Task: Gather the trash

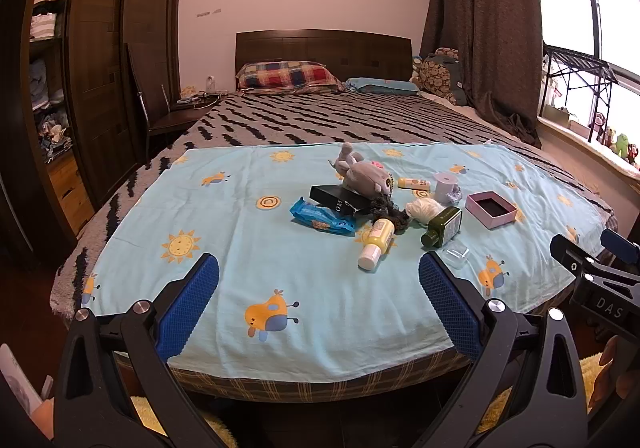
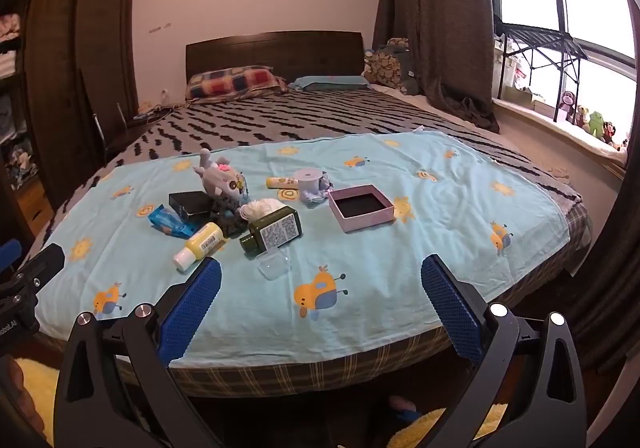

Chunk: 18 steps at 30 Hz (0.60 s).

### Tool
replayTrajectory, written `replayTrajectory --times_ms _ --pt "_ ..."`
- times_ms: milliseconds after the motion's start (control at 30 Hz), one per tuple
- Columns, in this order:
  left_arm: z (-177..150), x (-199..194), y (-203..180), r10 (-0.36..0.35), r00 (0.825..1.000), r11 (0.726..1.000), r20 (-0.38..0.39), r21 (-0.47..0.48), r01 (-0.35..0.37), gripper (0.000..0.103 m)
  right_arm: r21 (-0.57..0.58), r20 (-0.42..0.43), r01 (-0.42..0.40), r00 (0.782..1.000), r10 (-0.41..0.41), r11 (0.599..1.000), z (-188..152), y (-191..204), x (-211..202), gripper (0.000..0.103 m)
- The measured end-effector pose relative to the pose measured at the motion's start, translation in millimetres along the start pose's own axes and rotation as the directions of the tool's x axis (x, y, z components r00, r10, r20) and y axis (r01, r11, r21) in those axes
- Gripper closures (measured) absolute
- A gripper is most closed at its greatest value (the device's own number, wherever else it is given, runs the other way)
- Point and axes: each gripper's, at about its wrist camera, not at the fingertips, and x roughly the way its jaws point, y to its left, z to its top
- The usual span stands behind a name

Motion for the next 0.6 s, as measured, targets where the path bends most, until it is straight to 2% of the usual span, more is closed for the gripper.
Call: replayTrajectory --times_ms 600 --pt "3.7 2.4 10.5 0.011 1.0 1.0 0.004 -0.012 -0.011 0.008 0.001 0.0 -0.007 1.0 0.007 1.0 -2.6 -4.0 4.6 0.003"
